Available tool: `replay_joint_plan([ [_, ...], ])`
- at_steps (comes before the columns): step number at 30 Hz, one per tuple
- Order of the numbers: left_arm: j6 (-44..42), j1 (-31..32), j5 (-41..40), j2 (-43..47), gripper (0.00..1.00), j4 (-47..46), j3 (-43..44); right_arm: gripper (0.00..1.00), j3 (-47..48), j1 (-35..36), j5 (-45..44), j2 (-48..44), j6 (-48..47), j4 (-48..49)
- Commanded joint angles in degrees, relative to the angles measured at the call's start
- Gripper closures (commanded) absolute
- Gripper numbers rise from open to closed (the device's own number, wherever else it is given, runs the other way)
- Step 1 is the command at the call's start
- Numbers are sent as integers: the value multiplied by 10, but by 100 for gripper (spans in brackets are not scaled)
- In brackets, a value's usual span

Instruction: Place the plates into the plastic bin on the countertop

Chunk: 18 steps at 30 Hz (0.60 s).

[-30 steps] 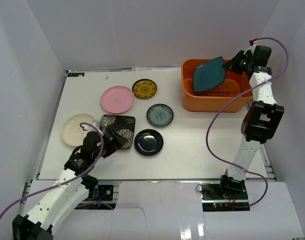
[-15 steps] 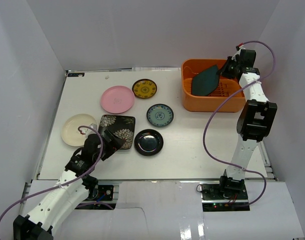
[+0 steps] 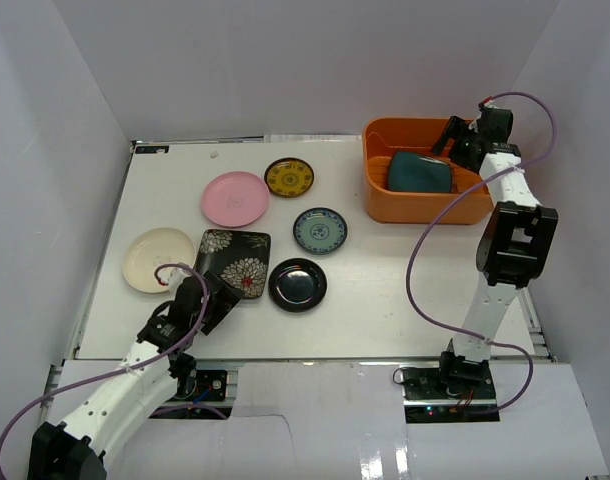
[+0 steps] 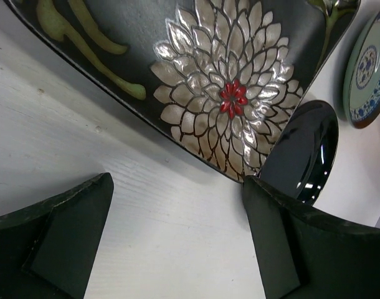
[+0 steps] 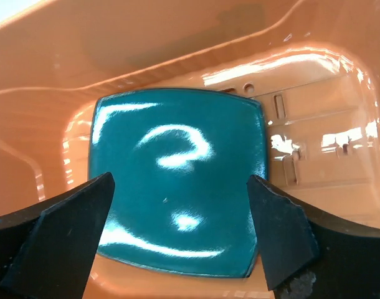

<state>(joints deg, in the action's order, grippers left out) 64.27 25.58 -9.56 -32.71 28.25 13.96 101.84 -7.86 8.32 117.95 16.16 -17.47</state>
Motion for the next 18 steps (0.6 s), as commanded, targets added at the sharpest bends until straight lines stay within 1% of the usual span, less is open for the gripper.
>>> replay_joint_plan([
  [1,30,-1,-41,5,4,-10,-8,9,-22,9,1,-102,32,59],
  [2,33,-1,-47,7,4,-16,-11,9,-39,25,6,-119,37,72],
  [3,36,-1,-53,8,5,-25,-15,10,-79,35,2,-155,42,84],
  [5,43,-1,-67,5,6,-57,-27,10,-131,68,-8,-197,49,125],
  [6,48,-1,-71,-7,8,-78,-31,9,-193,76,-8,-240,67,162],
  [7,51,-1,-84,-16,9,-87,-34,9,-230,106,-7,-263,76,189],
  [8,54,-2,-91,-24,10,-95,-37,9,-267,119,-6,-312,85,212],
  [9,56,-2,-98,-33,12,-105,-38,8,-305,131,-5,-334,92,235],
  [10,60,-2,-112,-48,16,-127,-43,7,-374,160,-9,-378,103,269],
  [12,65,-2,-121,-62,19,-149,-46,5,-439,190,-15,-416,112,300],
  [13,66,-1,-124,-69,22,-169,-48,3,-498,218,-16,-434,121,313],
  [14,70,-2,-130,-81,26,-176,-50,2,-525,232,-18,-466,128,334],
  [15,71,-2,-134,-87,28,-185,-57,1,-551,245,-18,-481,136,347],
  [16,72,-1,-137,-92,30,-207,-61,0,-600,273,-18,-495,143,357],
  [17,73,-1,-141,-103,35,-216,-66,0,-619,288,-21,-518,149,373],
  [18,73,-1,-145,-108,38,-225,-70,2,-636,300,-23,-526,155,375],
])
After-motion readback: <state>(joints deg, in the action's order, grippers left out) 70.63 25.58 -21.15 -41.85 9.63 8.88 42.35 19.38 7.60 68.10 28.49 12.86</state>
